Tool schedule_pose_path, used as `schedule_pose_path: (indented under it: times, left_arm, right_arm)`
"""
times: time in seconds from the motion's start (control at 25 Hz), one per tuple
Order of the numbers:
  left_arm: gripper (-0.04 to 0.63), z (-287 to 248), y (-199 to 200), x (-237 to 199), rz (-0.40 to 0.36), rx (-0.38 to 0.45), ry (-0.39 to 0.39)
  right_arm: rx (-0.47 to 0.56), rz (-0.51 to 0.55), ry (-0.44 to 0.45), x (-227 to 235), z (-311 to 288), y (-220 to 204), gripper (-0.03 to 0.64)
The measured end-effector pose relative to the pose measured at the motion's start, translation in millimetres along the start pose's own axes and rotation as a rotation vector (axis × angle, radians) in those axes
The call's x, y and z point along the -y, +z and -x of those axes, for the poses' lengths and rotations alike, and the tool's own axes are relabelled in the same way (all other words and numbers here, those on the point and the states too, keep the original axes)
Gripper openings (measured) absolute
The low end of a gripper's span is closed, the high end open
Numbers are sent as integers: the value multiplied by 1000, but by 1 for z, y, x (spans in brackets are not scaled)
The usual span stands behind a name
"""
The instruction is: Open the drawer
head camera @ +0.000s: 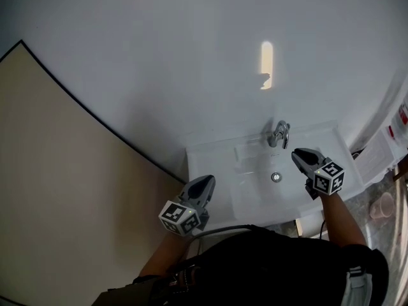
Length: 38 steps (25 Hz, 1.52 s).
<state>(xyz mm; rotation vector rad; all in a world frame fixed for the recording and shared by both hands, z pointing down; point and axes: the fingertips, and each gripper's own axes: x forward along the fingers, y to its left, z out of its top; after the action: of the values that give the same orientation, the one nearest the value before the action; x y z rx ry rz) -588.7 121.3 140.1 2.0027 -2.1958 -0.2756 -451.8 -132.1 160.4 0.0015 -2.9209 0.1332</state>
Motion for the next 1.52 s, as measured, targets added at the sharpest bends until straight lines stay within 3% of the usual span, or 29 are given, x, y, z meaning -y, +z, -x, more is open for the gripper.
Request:
schedule_pose_path:
  times: [0.32, 0.72, 0.96, 1.16, 1.52]
  left_arm:
    - [0, -22, 16, 0, -31, 35, 106]
    - [0, -87, 10, 28, 31, 77, 220]
    - [0, -105, 12, 35, 23, 57, 239]
    - [0, -90, 13, 17, 19, 61, 212]
    - [0, -51, 25, -33, -3, 27, 125]
  right_arm:
    - [34, -6, 92, 35, -9, 12, 58]
    - [4, -8, 274, 94, -20, 17, 58]
    - [11, -24, 315, 98, -36, 19, 54]
    - [23, -13, 297, 73, -48, 16, 10]
    - [-6, -78, 140, 32, -66, 3, 0]
